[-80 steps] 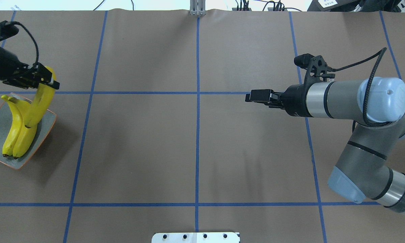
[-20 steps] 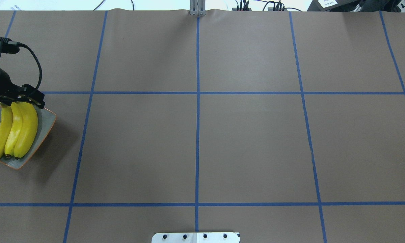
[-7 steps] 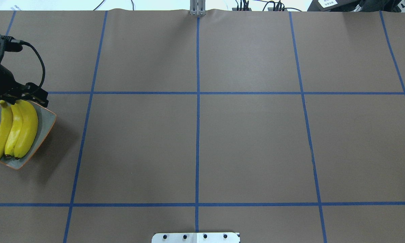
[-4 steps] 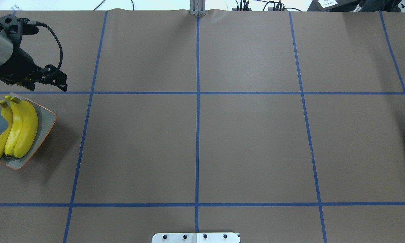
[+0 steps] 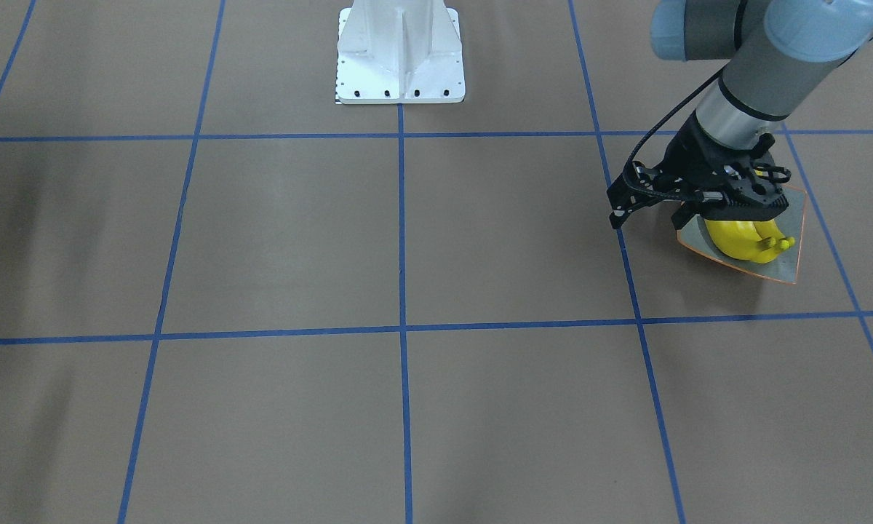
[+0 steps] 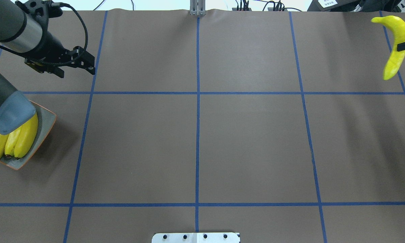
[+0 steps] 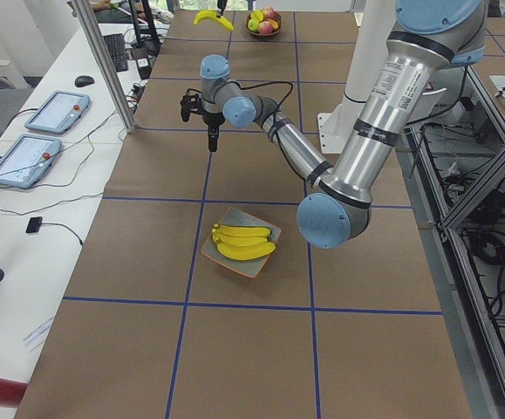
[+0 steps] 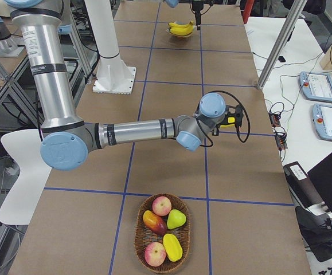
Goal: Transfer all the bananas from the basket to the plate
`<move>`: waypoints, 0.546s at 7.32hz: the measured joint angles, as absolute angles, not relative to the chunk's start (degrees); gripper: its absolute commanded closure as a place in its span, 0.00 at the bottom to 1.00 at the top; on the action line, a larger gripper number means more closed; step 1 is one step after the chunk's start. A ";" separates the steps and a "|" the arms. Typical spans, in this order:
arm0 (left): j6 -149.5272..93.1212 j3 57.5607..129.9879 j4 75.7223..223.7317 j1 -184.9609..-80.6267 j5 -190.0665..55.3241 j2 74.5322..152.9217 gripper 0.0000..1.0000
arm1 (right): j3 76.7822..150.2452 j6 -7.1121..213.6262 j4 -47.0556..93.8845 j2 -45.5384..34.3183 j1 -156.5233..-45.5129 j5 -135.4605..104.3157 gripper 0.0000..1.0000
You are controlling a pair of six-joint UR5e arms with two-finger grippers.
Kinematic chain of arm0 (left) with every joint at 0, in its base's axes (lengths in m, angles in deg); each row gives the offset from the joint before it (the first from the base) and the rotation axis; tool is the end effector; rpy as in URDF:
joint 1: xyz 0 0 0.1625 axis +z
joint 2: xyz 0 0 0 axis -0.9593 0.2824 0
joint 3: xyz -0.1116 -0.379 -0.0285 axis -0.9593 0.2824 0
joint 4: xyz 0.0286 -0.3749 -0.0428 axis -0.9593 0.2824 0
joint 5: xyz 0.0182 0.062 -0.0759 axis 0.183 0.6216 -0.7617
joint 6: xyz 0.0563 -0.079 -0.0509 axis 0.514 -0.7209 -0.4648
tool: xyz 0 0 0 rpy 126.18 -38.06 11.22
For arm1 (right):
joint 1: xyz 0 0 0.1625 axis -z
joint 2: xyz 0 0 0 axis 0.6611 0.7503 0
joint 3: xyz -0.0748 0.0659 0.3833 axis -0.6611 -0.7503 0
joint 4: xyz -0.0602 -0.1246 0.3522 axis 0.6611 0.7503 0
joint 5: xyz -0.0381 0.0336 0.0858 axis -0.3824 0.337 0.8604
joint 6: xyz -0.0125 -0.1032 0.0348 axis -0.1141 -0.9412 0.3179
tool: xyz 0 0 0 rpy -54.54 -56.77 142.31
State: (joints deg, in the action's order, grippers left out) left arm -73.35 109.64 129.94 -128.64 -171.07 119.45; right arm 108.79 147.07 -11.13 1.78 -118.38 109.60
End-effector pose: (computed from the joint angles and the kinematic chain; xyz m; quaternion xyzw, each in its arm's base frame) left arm 0.2663 -0.5032 0.2672 0.0626 0.4756 -0.0657 0.8750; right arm -0.0816 -0.5318 0.4260 0.0911 -0.5959 0.0869 0.7931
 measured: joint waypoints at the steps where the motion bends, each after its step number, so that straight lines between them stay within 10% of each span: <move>1: -77.10 108.39 133.23 -128.02 -171.08 120.52 0.01 | 110.40 152.68 -11.12 -1.42 -114.35 107.80 1.00; 4: -85.30 105.63 137.03 -124.96 -170.99 125.58 0.01 | 115.49 167.55 -10.98 -8.50 -97.57 91.81 1.00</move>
